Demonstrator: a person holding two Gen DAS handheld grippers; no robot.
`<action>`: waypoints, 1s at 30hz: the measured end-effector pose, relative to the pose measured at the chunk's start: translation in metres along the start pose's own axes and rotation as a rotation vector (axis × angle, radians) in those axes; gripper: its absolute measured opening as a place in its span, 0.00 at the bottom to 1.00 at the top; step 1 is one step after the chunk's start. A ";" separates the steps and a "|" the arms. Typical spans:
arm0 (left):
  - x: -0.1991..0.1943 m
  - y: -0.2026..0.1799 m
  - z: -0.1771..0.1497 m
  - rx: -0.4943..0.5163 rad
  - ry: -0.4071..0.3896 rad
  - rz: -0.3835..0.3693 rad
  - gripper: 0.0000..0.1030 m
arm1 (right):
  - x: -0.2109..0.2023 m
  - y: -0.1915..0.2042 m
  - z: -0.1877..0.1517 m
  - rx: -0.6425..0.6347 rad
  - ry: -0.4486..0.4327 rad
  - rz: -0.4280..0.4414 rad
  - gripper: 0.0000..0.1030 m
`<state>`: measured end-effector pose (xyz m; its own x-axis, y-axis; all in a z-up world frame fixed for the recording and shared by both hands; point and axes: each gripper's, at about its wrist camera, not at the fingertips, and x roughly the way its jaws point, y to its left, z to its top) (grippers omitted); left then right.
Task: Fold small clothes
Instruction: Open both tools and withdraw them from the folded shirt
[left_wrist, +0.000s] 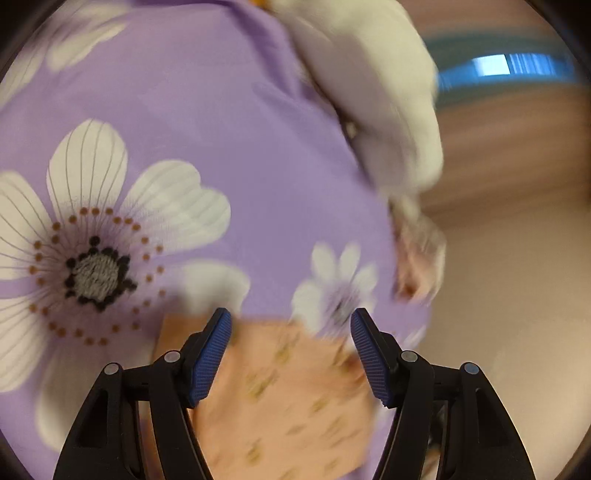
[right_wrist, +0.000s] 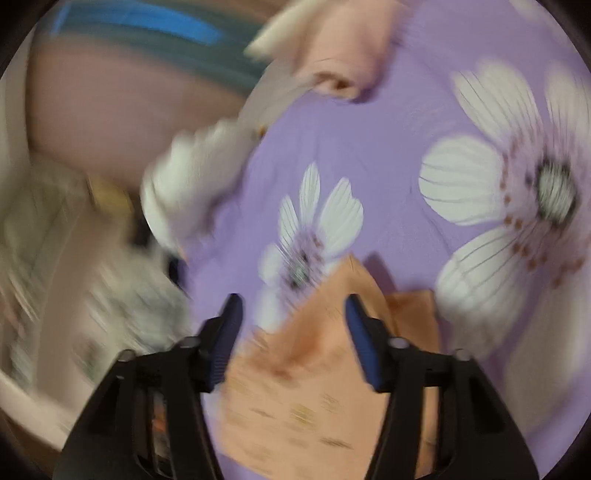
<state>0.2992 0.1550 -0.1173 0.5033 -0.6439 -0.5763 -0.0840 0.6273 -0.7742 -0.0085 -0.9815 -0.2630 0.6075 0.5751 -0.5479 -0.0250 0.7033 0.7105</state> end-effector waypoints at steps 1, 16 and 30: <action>0.002 -0.005 -0.006 0.039 0.016 0.014 0.63 | 0.003 0.014 -0.008 -0.103 0.033 -0.055 0.30; 0.105 -0.046 -0.036 0.335 0.215 0.252 0.63 | 0.133 0.066 -0.023 -0.392 0.275 -0.238 0.14; 0.060 -0.044 -0.045 0.273 0.114 0.164 0.63 | 0.009 0.040 -0.035 -0.446 0.094 -0.277 0.16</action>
<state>0.2946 0.0695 -0.1299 0.4011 -0.5597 -0.7252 0.0848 0.8109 -0.5789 -0.0321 -0.9331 -0.2552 0.5656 0.3635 -0.7402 -0.2216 0.9316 0.2881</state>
